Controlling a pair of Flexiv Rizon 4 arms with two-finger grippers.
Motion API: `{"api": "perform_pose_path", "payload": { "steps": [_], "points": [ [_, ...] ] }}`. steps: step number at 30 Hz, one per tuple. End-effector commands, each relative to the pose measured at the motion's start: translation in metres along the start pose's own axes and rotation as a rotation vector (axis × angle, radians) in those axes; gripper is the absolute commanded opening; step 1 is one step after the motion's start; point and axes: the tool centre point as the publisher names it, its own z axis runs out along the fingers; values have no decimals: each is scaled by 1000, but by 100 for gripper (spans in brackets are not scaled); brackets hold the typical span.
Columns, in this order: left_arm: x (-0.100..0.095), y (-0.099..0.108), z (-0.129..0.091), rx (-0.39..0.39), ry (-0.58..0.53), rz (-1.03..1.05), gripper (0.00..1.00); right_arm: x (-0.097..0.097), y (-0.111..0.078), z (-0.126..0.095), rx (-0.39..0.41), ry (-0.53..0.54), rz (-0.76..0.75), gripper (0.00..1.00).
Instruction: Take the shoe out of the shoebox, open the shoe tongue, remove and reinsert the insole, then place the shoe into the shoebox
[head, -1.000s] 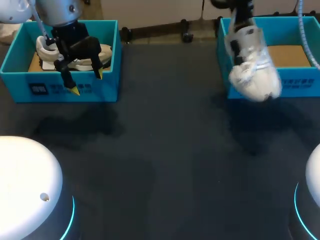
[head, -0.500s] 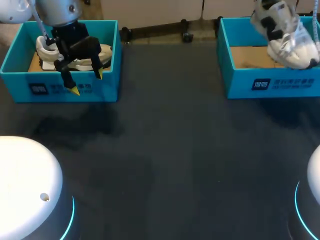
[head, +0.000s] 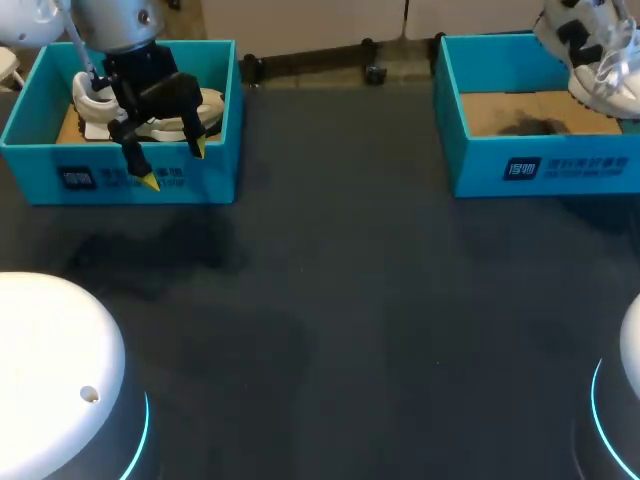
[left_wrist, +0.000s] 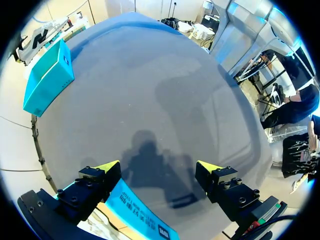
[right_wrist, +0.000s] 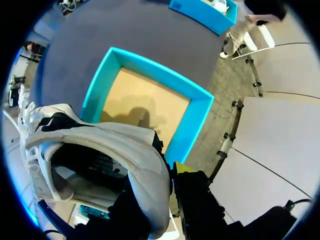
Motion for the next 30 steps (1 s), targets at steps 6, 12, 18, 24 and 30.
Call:
{"api": "perform_pose_path", "payload": {
  "steps": [6,12,18,24,30],
  "points": [
    [-1,1,0,0,2,1,100,1,-26,24,39,66,290,0],
    [-1,1,0,0,2,1,100,14,-41,24,66,94,587,0],
    [-1,1,0,0,2,1,100,38,-49,16,116,80,884,0],
    [-1,1,0,0,2,1,100,54,-49,14,132,97,973,0],
    [-1,1,0,0,2,1,100,54,-49,14,132,97,973,0]
  ]
}}
